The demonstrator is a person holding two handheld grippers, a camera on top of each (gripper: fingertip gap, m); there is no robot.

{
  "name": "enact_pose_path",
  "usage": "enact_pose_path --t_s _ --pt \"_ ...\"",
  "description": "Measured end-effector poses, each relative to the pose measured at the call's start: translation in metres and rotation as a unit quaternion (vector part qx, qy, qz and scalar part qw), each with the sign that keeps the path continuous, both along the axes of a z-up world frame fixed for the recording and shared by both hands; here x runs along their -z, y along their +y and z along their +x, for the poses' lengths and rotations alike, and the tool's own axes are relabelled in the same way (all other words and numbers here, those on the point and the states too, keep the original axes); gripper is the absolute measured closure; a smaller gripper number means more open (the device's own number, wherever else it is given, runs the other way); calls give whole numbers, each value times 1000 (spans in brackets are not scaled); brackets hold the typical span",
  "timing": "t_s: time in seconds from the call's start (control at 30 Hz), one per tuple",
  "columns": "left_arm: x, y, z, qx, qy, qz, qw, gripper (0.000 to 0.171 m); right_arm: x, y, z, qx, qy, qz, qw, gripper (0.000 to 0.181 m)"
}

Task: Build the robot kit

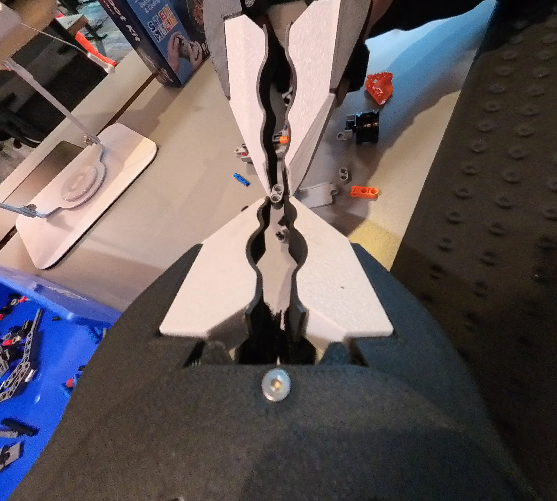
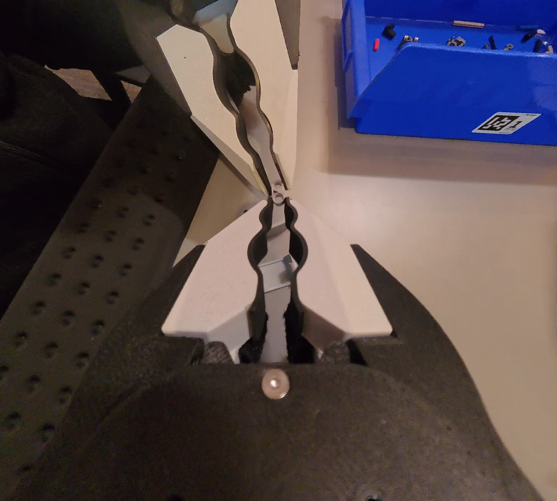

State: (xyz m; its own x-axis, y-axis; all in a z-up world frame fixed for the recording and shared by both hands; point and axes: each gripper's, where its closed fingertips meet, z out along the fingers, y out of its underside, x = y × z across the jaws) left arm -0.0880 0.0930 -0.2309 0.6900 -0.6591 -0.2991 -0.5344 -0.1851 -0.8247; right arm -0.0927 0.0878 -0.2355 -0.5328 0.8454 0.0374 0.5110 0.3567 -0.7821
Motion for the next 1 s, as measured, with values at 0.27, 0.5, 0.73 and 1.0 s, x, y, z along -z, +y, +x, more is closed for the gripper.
enact_pose_path --t_s 0.27,0.5,0.73,1.0 --pt "0 0 -1 1 18 -6 1000 166 -6 0 0 -1 13 26 1000 172" --pt "5 0 0 4 31 -16 999 166 -2 -1 0 -1 9 59 998 177" --pt "43 -5 -20 -15 41 -116 992 149 9 13 -1 31 -22 38 999 177" --pt "68 3 -15 -13 60 -153 986 156 22 13 -1 34 -47 34 998 177"
